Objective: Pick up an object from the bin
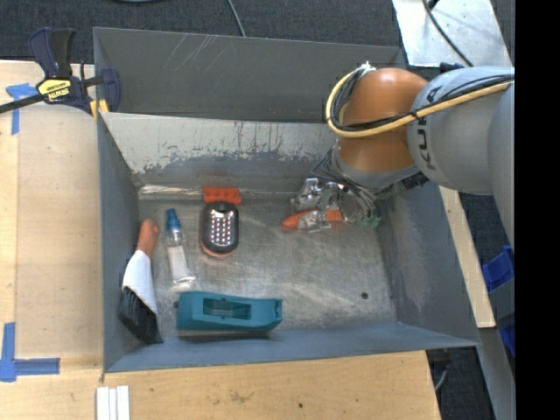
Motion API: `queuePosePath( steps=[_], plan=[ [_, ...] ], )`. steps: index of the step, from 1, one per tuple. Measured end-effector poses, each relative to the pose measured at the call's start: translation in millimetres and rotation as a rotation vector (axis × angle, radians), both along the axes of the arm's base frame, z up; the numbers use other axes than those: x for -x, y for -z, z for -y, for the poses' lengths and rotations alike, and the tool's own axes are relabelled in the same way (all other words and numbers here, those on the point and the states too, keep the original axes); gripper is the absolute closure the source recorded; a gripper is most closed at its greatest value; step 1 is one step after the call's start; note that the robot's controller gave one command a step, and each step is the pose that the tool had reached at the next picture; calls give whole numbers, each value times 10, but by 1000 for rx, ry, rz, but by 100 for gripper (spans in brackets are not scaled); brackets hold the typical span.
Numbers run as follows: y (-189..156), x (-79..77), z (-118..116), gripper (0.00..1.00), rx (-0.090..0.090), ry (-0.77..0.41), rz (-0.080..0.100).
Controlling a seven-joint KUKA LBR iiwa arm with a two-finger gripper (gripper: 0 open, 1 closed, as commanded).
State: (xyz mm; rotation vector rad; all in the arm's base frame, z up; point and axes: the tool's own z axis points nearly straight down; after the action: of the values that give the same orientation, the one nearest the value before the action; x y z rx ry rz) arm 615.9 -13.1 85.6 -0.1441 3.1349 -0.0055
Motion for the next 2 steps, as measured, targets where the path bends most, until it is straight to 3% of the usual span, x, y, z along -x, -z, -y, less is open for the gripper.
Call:
queuePosePath(
  steps=[1,2],
  plan=[
    [-282,33,-120,100,-2,-20,7],
    [-1221,138,-314,0,-2,-219,7]
  ],
)
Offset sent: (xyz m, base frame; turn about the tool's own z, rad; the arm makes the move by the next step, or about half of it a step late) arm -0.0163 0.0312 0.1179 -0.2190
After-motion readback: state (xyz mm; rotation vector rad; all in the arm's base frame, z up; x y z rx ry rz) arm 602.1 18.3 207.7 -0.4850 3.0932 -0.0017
